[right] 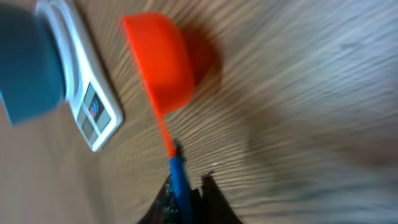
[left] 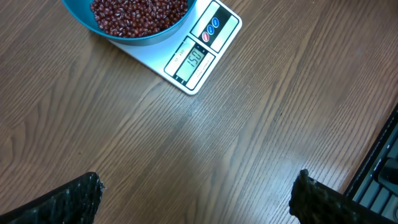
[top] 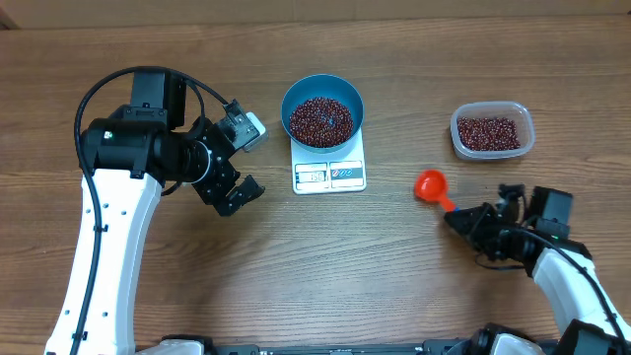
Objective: Scoop item into bowl and weigh 150g on scale
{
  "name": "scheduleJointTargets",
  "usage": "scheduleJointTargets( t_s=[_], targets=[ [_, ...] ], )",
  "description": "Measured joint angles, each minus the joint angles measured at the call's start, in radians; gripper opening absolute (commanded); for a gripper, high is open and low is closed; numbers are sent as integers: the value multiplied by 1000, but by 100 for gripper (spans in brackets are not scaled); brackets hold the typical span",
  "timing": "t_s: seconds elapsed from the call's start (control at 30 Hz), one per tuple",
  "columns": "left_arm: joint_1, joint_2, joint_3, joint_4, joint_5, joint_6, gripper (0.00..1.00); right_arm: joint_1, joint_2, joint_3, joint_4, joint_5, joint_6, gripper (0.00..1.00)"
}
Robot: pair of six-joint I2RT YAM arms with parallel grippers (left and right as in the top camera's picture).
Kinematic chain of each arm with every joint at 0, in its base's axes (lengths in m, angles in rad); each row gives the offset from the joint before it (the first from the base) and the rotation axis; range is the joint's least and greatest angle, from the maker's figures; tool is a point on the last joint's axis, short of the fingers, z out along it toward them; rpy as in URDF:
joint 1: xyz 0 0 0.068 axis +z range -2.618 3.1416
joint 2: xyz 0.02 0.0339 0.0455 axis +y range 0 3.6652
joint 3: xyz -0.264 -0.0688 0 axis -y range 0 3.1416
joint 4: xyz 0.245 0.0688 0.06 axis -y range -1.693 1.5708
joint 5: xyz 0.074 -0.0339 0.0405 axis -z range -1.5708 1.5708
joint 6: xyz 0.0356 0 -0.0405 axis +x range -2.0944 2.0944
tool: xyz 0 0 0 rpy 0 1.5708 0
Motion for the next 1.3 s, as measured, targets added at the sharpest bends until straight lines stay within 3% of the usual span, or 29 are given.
scheduleJointTargets(
  t_s=[0.13, 0.2, 0.27, 0.3, 0.33, 0.37, 0.5, 0.63, 0.77, 1.13, 1.3],
  targets=[
    [0, 0, 0, 0, 0, 0, 100, -24, 0, 0, -39, 12, 2, 29],
    [0, 0, 0, 0, 0, 0, 100, -24, 0, -1, -45, 13, -5, 43],
    [0, 0, 0, 0, 0, 0, 100, -24, 0, -2, -48, 17, -11, 51],
    [0, 0, 0, 0, 0, 0, 100, -24, 0, -2, -58, 19, -16, 60],
    [0, 0, 0, 0, 0, 0, 99, -24, 0, -1, -78, 19, -25, 84],
    [0, 0, 0, 0, 0, 0, 100, -24, 0, 0, -95, 25, -26, 100],
    [0, 0, 0, -1, 0, 0, 100, -24, 0, 56, -248, 78, -80, 100],
    [0, 0, 0, 0, 0, 0, 100, -24, -2, 218, -445, 287, -109, 100],
    [0, 0, 0, 0, 0, 0, 100, -24, -20, 320, -510, 367, -106, 100],
    [0, 0, 0, 0, 0, 0, 100, -24, -222, 607, -739, 273, -110, 100],
    [0, 0, 0, 0, 0, 0, 100, -24, -373, 682, -747, 217, -109, 100]
  ],
)
